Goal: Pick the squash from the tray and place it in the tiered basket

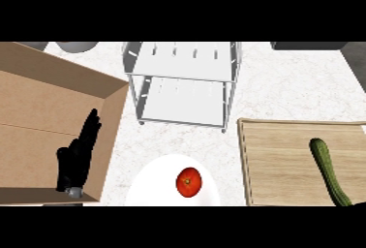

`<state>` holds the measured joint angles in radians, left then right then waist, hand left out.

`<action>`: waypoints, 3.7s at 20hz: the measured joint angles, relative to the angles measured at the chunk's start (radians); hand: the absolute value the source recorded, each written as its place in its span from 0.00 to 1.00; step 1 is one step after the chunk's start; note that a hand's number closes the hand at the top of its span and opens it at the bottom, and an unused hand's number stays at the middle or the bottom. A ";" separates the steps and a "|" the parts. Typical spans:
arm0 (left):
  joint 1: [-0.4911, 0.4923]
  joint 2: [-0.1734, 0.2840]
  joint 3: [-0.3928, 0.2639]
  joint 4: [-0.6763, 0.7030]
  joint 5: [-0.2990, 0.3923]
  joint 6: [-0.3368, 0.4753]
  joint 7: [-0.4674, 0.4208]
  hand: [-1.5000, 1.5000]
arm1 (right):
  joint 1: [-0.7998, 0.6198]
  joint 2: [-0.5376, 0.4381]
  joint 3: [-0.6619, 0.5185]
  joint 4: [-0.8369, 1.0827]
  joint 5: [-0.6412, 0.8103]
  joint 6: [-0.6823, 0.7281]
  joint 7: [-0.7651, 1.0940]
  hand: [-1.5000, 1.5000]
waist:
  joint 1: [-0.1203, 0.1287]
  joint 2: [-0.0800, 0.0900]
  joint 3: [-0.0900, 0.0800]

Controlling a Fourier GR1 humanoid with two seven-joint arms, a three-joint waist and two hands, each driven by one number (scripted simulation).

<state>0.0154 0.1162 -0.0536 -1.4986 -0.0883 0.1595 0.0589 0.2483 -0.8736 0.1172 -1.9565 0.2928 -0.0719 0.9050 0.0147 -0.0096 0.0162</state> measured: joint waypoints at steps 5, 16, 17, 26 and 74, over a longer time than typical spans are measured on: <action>0.006 -0.008 0.005 -0.003 -0.008 -0.007 -0.001 0.50 | -0.062 0.044 0.054 0.032 0.032 0.035 0.036 0.00 | -0.003 0.000 -0.001; 0.011 -0.023 0.018 -0.007 -0.017 -0.021 -0.001 0.50 | -0.173 0.073 0.093 0.155 0.008 0.166 0.100 0.00 | -0.006 0.000 -0.002; 0.010 -0.025 0.017 -0.007 -0.025 -0.016 0.002 0.50 | -0.187 0.086 0.102 0.176 0.015 0.170 0.100 0.00 | -0.005 0.001 -0.003; 0.021 -0.041 0.027 -0.009 -0.039 -0.018 -0.007 0.50 | -0.216 0.133 0.108 0.252 0.018 0.210 0.089 0.00 | -0.012 0.000 -0.003; 0.020 -0.067 0.062 0.006 -0.055 -0.027 0.021 0.50 | -0.513 0.411 0.142 0.090 0.181 0.179 -0.289 1.00 | -0.031 -0.005 -0.006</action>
<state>0.0350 0.0493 0.0086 -1.4929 -0.1436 0.1321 0.0802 -0.2643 -0.4629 0.2591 -1.8668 0.4734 0.1070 0.6164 -0.0160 -0.0142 0.0097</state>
